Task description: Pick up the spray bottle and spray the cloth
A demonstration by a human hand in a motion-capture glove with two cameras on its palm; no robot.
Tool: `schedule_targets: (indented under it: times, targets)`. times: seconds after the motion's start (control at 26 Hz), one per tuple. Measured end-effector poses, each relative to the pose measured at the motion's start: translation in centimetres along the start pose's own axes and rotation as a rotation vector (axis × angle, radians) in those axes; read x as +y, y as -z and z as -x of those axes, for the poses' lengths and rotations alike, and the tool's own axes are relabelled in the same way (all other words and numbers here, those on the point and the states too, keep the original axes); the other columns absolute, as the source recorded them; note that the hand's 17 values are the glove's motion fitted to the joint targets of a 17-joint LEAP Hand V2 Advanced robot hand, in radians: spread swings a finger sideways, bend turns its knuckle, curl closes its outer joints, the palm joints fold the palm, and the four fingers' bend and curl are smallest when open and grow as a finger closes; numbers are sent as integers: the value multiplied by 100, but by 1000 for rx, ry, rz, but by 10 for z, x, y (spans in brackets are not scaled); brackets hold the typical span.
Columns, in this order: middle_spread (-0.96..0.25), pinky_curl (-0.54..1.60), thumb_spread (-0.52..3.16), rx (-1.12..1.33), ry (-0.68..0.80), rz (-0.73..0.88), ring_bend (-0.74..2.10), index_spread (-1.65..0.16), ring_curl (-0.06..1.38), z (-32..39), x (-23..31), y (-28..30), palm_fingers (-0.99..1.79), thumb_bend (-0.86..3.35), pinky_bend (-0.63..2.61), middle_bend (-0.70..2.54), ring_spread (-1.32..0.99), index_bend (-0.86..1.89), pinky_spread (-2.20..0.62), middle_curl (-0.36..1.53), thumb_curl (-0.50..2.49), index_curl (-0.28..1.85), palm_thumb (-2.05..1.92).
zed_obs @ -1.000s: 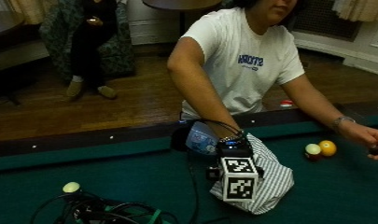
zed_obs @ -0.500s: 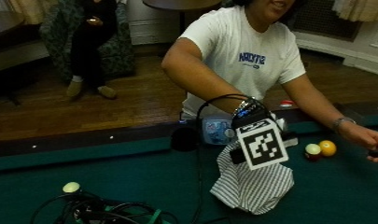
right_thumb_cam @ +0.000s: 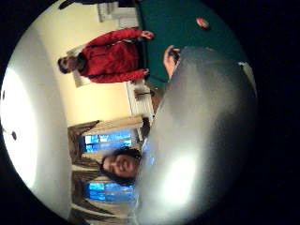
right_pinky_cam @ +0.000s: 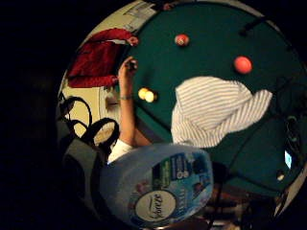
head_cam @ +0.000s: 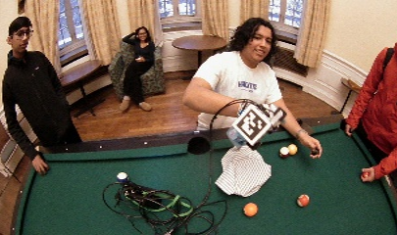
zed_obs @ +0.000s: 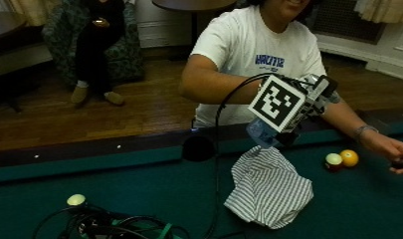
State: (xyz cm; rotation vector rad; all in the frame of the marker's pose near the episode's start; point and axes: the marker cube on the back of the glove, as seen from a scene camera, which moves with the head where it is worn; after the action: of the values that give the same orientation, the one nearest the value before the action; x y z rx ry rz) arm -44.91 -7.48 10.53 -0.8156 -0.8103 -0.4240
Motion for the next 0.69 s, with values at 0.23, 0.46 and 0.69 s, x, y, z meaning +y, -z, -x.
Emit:
schedule_targets:
  times: [0.23,0.46,0.69]
  targets:
    - [-21,43,47,-140,153,-103,82,-29,49,1,-12,-29,139,-3,52,71,-21,33,-32,57,83,64,94]
    - [-21,43,45,-214,163,-211,82,-29,49,-25,-59,-83,140,-3,52,71,-21,33,-31,57,84,64,94]
    - [-21,43,43,-249,157,-255,82,-29,49,-41,-103,-125,140,-3,52,71,-21,34,-31,57,84,64,94]
